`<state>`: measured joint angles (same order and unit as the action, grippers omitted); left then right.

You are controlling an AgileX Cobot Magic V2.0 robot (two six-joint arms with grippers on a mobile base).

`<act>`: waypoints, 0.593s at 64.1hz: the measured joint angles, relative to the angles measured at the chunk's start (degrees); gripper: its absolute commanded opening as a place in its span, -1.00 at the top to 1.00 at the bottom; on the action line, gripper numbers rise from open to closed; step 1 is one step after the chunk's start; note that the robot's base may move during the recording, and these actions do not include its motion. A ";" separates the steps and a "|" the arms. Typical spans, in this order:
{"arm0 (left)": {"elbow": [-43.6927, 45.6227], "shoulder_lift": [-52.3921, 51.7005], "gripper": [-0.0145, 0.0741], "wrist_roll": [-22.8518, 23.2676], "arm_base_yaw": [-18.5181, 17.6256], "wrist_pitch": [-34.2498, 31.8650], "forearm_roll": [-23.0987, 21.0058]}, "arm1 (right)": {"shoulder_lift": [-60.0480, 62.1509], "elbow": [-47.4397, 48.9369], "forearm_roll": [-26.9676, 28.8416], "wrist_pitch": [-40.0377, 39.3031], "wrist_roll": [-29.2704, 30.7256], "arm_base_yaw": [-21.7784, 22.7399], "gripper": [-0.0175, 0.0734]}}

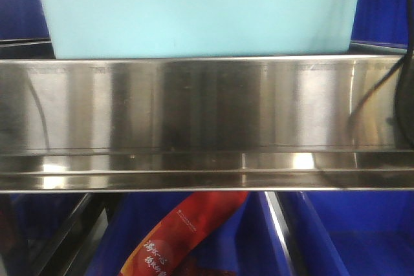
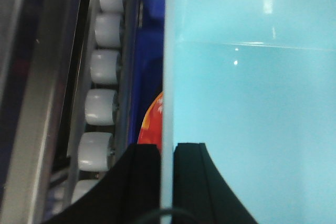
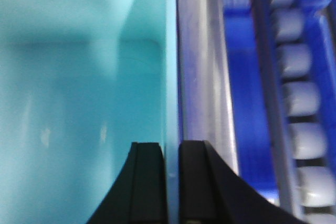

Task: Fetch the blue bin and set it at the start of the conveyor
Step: 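Lift the light-blue bin off the shelf with both grippers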

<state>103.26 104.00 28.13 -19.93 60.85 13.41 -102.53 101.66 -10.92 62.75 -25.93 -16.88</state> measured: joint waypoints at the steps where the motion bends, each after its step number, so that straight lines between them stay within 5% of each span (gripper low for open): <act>1: 0.00 -0.47 0.92 0.16 -0.11 0.00 0.28 | 0.45 0.00 -0.32 0.00 -0.17 -0.14 0.97; 38: 9.88 -10.46 0.92 0.66 -3.39 1.50 5.17 | 8.48 14.42 -6.51 4.60 -1.05 -3.91 0.97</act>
<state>113.14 93.54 28.79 -23.32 62.35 18.58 -94.05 116.09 -17.43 67.35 -26.98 -20.80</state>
